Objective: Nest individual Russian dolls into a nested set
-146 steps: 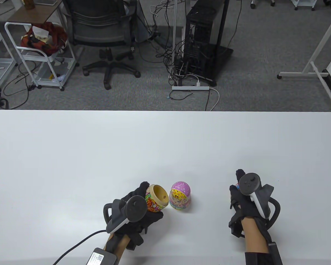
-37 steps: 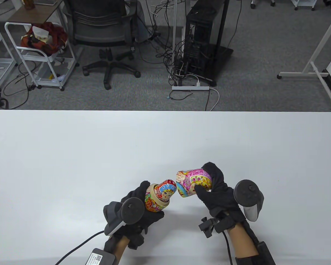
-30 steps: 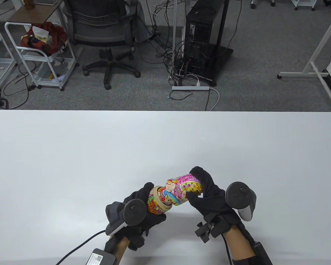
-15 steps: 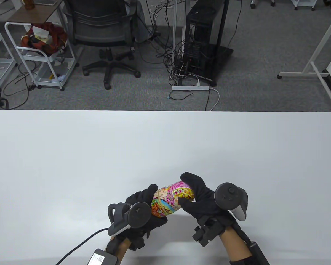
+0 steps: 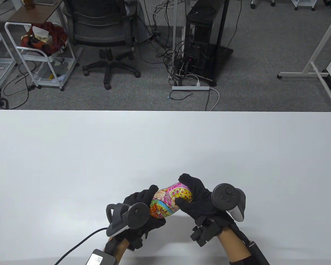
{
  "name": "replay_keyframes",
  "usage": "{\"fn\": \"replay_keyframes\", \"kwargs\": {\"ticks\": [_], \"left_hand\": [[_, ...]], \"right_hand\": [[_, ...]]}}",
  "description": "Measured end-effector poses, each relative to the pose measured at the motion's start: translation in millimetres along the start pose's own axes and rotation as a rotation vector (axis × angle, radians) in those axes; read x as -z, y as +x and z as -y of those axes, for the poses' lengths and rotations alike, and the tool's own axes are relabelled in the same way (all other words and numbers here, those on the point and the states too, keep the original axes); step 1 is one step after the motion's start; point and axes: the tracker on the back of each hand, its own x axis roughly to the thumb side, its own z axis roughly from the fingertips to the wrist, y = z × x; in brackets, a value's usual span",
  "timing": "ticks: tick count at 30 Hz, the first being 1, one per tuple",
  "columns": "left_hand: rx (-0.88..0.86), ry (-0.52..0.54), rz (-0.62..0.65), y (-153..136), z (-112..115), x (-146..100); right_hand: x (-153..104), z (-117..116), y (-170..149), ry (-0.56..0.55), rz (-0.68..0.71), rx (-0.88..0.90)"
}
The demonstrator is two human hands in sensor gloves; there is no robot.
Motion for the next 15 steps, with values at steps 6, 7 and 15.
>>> {"fn": "replay_keyframes", "kwargs": {"ticks": [6, 7, 15], "left_hand": [[0.041, 0.056, -0.003, 1, -5, -1], [0.039, 0.061, -0.004, 1, -6, -1], [0.055, 0.079, -0.031, 4, -6, -1]], "right_hand": [[-3, -7, 10, -0.087, -0.029, -0.014], [-3, -8, 11, -0.093, -0.029, -0.019], [-5, -15, 18, -0.157, -0.036, -0.092]]}}
